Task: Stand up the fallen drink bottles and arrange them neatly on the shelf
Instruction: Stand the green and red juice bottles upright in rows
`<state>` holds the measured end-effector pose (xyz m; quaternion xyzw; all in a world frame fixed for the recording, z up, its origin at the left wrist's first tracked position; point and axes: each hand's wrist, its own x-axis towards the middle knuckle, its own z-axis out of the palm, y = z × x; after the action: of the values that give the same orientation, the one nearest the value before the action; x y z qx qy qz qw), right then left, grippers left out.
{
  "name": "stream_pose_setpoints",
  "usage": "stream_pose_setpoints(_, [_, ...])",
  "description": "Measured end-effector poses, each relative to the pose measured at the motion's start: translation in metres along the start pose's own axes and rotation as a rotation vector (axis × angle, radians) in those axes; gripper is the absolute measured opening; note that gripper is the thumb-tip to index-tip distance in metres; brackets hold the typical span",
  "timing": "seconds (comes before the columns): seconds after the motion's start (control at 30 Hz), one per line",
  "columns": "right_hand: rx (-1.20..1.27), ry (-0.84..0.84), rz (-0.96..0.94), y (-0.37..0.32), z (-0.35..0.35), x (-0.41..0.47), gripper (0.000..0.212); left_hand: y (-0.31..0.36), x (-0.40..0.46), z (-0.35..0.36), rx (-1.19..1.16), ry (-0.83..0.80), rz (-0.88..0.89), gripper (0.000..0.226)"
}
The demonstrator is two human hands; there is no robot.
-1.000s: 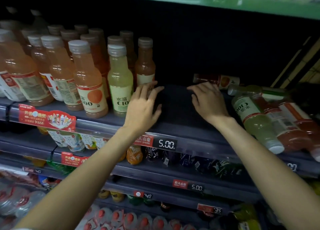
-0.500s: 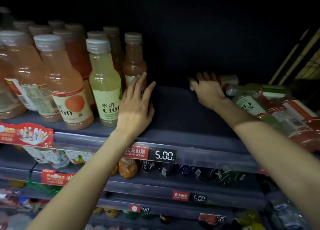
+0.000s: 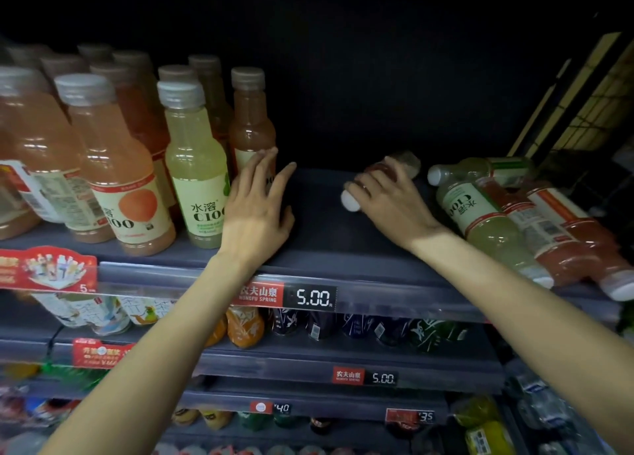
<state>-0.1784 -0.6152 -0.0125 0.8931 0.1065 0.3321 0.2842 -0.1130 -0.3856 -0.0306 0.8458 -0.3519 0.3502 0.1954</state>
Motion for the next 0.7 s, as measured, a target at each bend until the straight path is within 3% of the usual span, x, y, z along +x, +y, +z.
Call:
stream_pose_setpoints(0.17, [0.408, 0.224, 0.135, -0.019, -0.061, 0.005, 0.043, 0.006, 0.002, -0.003, -0.273, -0.187, 0.108, 0.076])
stream_pose_setpoints(0.27, [0.627, 0.256, 0.295, -0.017, -0.093, 0.023, 0.049, 0.025, 0.008, -0.008, -0.528, -0.249, 0.0, 0.09])
stream_pose_setpoints(0.4, [0.947, 0.185, 0.448, -0.011, -0.106, 0.044, 0.049, 0.045, 0.019, -0.016, -0.868, -0.2, -0.194, 0.093])
stream_pose_setpoints(0.53, [1.252, -0.003, 0.705, -0.006, -0.098, 0.062, 0.058, 0.043, 0.021, -0.012, -0.851, -0.146, -0.311, 0.095])
stream_pose_setpoints(0.7, [1.592, -0.08, 0.812, -0.035, -0.077, 0.035, 0.056, 0.041, 0.011, -0.012, -0.706, -0.007, -0.366, 0.099])
